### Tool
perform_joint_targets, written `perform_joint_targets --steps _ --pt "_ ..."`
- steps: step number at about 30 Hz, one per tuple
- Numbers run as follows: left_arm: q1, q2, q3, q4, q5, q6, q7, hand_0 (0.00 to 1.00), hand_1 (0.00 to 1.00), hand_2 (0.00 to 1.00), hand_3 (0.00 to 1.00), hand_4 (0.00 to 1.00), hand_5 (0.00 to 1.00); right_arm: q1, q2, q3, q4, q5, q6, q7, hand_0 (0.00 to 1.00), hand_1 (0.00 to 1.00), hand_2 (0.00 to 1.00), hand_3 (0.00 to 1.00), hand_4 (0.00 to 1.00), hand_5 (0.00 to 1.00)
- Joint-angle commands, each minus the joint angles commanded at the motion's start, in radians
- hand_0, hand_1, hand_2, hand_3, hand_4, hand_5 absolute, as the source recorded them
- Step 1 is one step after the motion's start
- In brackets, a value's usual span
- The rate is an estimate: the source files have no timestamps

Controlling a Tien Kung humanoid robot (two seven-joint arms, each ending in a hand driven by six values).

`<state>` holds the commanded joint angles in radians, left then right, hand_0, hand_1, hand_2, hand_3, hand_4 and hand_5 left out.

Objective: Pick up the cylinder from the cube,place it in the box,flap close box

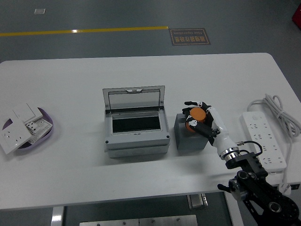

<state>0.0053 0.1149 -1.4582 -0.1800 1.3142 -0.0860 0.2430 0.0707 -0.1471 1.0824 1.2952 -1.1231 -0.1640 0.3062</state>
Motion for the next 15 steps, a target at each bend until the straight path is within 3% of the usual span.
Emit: perform_joint_targets --steps 1,2,7,8,13,15 --pt "0.0 0.0 0.0 0.0 0.0 0.0 0.0 0.633 0.658 0.571 0.634 0.704 0.297 0.0 0.0 -0.001 0.0 0.0 0.0 0.0 0.551 0.517 0.491 0.516 0.259 0.002" --pt "0.0 0.0 0.0 0.0 0.0 0.0 0.0 0.633 0.658 0.57 0.635 0.704 0.297 0.001 0.0 -0.004 -0.001 0.003 -0.002 0.001 0.356 0.378 0.414 0.385 0.048 0.002" --pt "-0.001 0.0 -0.001 0.0 0.0 0.0 -0.001 0.633 0.658 0.57 0.635 0.704 0.297 0.003 0.002 -0.026 -0.004 0.015 -0.017 0.012 0.356 0.378 0.414 0.385 0.048 0.002" --pt "-0.001 0.0 -0.001 0.0 0.001 0.0 -0.001 0.633 0.659 0.571 0.635 0.704 0.297 0.003 0.002 -0.029 -0.003 0.018 -0.021 0.015 0.295 0.275 0.305 0.263 0.002 0.002" --pt "0.0 -0.001 -0.003 0.0 0.002 0.0 -0.002 0.633 0.659 0.571 0.635 0.704 0.297 0.007 0.004 -0.034 0.021 0.018 -0.047 0.037 0.295 0.275 0.305 0.263 0.002 0.002" --pt "0.0 -0.002 -0.003 0.0 0.002 0.0 -0.002 0.633 0.658 0.571 0.633 0.704 0.297 0.011 0.003 -0.034 0.038 0.008 -0.058 0.04 0.251 0.251 0.268 0.227 0.002 0.002"
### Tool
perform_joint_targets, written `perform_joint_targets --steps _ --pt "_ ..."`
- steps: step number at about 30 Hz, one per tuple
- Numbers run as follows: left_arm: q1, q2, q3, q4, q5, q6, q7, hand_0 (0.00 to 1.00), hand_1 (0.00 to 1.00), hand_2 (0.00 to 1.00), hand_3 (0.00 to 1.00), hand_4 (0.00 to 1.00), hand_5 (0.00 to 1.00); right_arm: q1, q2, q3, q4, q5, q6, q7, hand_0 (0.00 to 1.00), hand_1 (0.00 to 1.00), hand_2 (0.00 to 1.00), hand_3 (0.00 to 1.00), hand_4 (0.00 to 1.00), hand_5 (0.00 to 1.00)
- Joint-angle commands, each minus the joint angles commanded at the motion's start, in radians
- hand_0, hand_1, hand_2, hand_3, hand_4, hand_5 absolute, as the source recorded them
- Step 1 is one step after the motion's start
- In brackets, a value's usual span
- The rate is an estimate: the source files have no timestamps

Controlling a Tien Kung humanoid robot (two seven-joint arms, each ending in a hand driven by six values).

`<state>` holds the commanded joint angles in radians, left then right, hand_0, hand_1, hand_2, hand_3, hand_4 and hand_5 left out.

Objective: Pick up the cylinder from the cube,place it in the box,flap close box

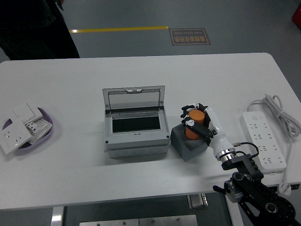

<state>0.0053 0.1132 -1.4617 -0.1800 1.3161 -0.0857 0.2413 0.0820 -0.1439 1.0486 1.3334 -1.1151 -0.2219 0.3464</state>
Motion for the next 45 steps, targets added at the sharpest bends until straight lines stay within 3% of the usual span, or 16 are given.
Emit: perform_joint_targets --steps 8,15,27,40,41,45 --pt "0.0 0.0 -0.005 0.0 0.006 0.0 0.001 0.633 0.658 0.571 0.633 0.704 0.297 0.052 -0.003 -0.042 0.084 -0.098 -0.034 -0.038 0.236 0.241 0.256 0.219 0.002 0.002" --pt "-0.001 0.0 -0.014 0.0 0.014 0.0 0.003 0.633 0.659 0.571 0.632 0.705 0.299 0.128 0.01 -0.117 0.089 -0.224 -0.029 -0.119 0.226 0.232 0.252 0.214 0.002 0.002" --pt "-0.002 0.002 -0.024 0.0 0.026 0.001 0.009 0.634 0.659 0.572 0.632 0.708 0.304 0.292 0.043 -0.248 0.061 -0.512 0.07 -0.33 0.222 0.229 0.249 0.213 0.002 0.002" --pt "-0.003 0.006 -0.033 0.0 0.038 0.001 0.012 0.633 0.659 0.572 0.633 0.711 0.317 0.408 0.071 -0.316 0.034 -0.809 0.198 -0.508 0.248 0.25 0.269 0.239 0.002 0.002" --pt "-0.003 0.006 -0.034 0.0 0.039 0.001 0.012 0.634 0.659 0.573 0.633 0.712 0.318 0.413 0.074 -0.318 0.032 -0.835 0.213 -0.52 0.317 0.31 0.347 0.334 0.002 0.002" --pt "-0.003 0.006 -0.035 0.0 0.04 0.001 0.013 0.634 0.659 0.573 0.633 0.712 0.318 0.422 0.08 -0.319 0.028 -0.915 0.253 -0.551 0.317 0.31 0.347 0.334 0.002 0.002"
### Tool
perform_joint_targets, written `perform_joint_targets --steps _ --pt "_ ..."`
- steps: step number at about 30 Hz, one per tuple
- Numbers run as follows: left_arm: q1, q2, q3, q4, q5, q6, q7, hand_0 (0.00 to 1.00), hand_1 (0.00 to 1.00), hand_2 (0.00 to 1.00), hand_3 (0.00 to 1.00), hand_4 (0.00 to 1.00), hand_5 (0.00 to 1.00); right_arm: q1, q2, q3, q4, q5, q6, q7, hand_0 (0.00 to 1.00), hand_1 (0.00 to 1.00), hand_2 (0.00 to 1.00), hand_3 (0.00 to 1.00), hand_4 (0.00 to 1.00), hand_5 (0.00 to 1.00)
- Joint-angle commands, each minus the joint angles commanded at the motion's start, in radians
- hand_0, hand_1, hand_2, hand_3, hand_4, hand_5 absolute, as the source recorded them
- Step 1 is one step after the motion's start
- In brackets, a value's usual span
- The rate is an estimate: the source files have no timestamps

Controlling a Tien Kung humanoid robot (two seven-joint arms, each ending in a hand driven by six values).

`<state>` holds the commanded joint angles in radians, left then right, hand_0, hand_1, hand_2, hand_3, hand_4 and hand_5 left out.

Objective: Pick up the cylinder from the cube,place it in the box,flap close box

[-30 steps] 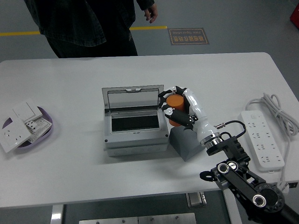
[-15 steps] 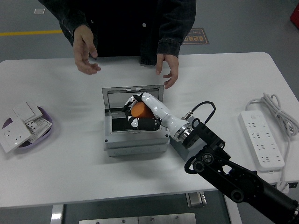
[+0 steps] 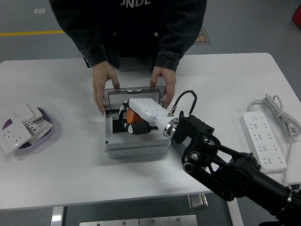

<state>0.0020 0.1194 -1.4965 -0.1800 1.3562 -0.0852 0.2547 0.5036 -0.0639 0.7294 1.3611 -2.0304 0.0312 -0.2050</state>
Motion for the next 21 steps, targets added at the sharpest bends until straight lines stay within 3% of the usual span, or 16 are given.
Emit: perform_joint_targets --steps 1,2,7,8,13,14,19,20,21 --pt "0.0 0.0 0.0 0.0 0.0 0.0 0.0 0.634 0.659 0.573 0.633 0.712 0.318 0.002 0.0 0.0 -0.001 -0.021 0.009 -0.006 0.317 0.31 0.347 0.334 0.002 0.002" --pt "0.0 0.001 0.0 0.0 0.001 0.0 0.0 0.634 0.659 0.573 0.633 0.713 0.321 0.005 0.0 0.0 -0.001 -0.041 0.017 -0.011 0.553 0.457 0.476 0.478 0.371 0.002" --pt "-0.001 0.002 -0.002 0.0 0.004 0.0 0.001 0.634 0.659 0.573 0.633 0.713 0.321 0.015 -0.001 -0.005 0.0 -0.088 0.04 -0.02 0.553 0.457 0.476 0.478 0.371 0.002" --pt "-0.001 0.002 -0.002 0.0 0.004 0.0 0.0 0.634 0.659 0.573 0.633 0.714 0.321 0.016 -0.001 -0.006 0.0 -0.089 0.041 -0.02 0.664 0.65 0.629 0.669 0.62 0.002" --pt "-0.001 0.002 -0.001 0.0 0.004 -0.001 0.0 0.634 0.659 0.573 0.633 0.714 0.321 0.02 -0.002 -0.013 -0.001 -0.086 0.043 -0.017 0.664 0.65 0.629 0.669 0.62 0.002" --pt "-0.001 0.002 0.0 0.0 0.004 -0.001 0.0 0.635 0.659 0.573 0.633 0.714 0.322 0.02 -0.002 -0.014 -0.002 -0.085 0.043 -0.016 0.73 0.679 0.681 0.706 0.558 0.121" --pt "-0.002 0.003 -0.002 0.0 0.004 -0.001 -0.001 0.635 0.659 0.573 0.633 0.714 0.322 0.023 -0.002 -0.017 -0.004 -0.078 0.04 -0.009 0.73 0.679 0.681 0.706 0.558 0.121" --pt "-0.003 0.003 -0.001 0.0 0.004 -0.001 -0.001 0.634 0.659 0.573 0.633 0.714 0.323 0.023 -0.002 -0.017 -0.005 -0.076 0.04 -0.007 0.744 0.68 0.684 0.709 0.618 0.124" --pt "-0.003 0.003 -0.001 0.0 0.004 -0.001 -0.001 0.634 0.659 0.573 0.633 0.714 0.323 0.023 -0.002 -0.018 -0.005 -0.074 0.04 -0.005 0.744 0.68 0.684 0.709 0.618 0.124"
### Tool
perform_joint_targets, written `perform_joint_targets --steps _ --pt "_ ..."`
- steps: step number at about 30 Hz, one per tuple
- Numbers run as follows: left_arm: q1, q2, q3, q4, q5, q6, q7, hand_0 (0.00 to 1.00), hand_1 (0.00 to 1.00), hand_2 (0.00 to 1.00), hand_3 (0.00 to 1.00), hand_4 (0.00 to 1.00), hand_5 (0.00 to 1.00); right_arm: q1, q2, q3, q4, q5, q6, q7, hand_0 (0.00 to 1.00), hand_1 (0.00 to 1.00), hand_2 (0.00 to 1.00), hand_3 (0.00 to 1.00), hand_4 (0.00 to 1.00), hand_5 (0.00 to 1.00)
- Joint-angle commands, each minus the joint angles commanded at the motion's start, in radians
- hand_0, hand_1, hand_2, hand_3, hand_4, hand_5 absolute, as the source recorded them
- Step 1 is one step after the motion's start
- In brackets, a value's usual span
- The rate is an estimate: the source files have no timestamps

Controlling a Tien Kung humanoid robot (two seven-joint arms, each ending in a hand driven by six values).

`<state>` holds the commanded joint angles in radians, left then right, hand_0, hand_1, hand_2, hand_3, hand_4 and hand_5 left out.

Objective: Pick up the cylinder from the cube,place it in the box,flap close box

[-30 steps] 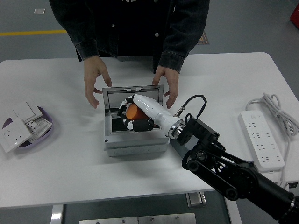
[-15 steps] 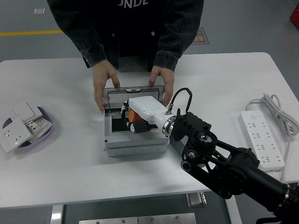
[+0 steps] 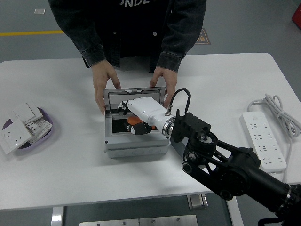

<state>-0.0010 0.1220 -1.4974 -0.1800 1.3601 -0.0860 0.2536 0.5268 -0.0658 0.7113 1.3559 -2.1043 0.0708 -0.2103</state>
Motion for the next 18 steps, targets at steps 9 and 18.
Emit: perform_joint_targets --steps 9,18 --pt "0.001 -0.001 0.008 0.0 -0.008 0.0 -0.003 0.634 0.659 0.573 0.632 0.713 0.322 -0.023 -0.026 0.006 0.014 0.208 -0.073 0.116 0.749 0.676 0.681 0.709 0.65 0.127" --pt "0.003 -0.001 0.006 0.0 -0.006 0.0 -0.002 0.634 0.659 0.573 0.632 0.713 0.322 0.016 -0.093 0.063 0.123 0.524 -0.142 0.224 0.683 0.646 0.664 0.696 0.666 0.159"
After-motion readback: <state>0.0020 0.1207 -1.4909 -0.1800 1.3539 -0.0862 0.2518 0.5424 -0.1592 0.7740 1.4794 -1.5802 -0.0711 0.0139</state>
